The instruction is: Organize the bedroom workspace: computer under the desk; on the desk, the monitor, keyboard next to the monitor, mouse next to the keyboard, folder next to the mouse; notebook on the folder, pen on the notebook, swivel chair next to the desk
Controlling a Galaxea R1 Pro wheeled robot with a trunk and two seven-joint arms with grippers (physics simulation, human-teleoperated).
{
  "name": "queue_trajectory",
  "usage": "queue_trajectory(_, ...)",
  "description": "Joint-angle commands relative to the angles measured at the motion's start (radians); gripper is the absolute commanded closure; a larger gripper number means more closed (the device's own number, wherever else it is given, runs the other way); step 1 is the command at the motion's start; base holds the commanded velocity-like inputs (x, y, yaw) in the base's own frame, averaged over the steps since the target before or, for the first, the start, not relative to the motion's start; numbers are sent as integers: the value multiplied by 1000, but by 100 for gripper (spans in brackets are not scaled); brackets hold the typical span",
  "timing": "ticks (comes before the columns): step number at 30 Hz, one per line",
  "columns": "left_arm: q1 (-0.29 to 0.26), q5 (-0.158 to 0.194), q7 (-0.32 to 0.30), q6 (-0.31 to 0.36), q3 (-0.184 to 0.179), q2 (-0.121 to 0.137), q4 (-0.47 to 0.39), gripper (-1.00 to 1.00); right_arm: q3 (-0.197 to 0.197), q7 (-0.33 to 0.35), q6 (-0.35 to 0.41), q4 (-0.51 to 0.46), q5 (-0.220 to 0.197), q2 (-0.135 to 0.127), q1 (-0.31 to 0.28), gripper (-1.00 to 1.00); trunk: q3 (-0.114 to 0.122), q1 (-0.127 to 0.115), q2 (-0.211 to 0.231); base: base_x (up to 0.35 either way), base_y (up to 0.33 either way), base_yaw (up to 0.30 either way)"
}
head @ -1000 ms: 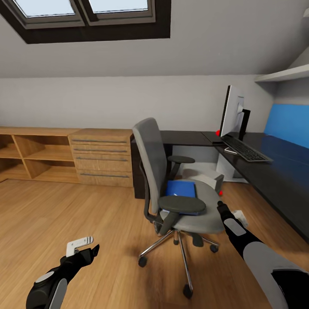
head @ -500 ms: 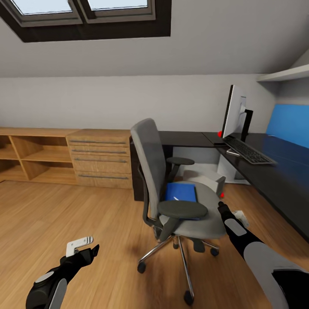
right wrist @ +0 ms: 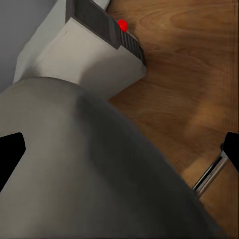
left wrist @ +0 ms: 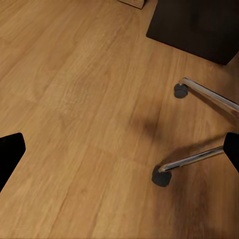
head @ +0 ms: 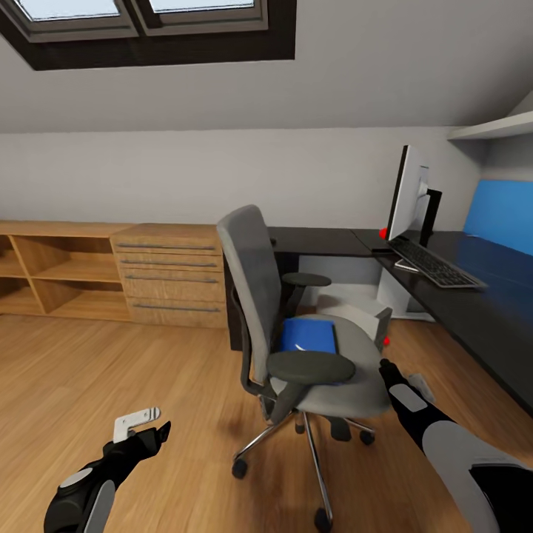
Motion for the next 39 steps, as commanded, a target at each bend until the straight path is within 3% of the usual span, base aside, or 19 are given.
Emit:
queue_trajectory(1,-1,11,6,5,1,-1,-1,-100,7,-9,-3,-1,-6,0,0,-100,-1,0,0,47,0,0)
queue_trajectory(22,-1,11,5,5,1,0,-6,-100,10,-12,-36,-16,-6,6,0,-100,-1,0,0,105,0,5)
queue_trajectory(39,-1,11,6,5,19,0,-6,-100,12,-12,-36,-15,-8,13,0,-100,7,0,0,0,0,233)
